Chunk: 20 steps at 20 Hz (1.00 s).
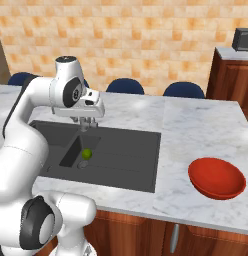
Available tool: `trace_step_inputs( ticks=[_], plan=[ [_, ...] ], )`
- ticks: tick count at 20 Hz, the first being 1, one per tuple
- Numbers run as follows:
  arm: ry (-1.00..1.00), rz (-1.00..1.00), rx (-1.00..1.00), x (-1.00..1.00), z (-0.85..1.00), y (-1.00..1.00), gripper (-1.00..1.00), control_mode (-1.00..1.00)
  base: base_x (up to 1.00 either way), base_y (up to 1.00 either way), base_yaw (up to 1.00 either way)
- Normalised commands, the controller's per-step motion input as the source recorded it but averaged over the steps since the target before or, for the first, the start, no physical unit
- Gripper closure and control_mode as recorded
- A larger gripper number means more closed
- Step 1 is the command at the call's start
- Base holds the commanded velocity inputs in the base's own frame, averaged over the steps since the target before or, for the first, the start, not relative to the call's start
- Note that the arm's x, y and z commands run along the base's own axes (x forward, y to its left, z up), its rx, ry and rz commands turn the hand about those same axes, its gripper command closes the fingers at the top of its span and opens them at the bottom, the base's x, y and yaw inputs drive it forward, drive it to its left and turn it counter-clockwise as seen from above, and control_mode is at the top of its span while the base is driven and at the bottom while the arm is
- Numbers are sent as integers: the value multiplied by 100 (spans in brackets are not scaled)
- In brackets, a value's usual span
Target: Remove the lemon wedge and lime from the sink. Then move the bowl and cup from the counter to the sink for washing.
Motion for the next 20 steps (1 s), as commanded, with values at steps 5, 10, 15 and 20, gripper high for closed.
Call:
trace_step_inputs(
  ticks=[5,10,15,20],
  plan=[
    [0,0,0,-5,-1,1,-100,-100,0,0,0],
    [0,2,0,-5,-4,16,-100,-100,0,0,0],
    [0,7,2,0,-2,18,-100,-100,0,0,0],
    [1,14,2,-4,-4,10,-100,-100,0,0,0]
  ],
)
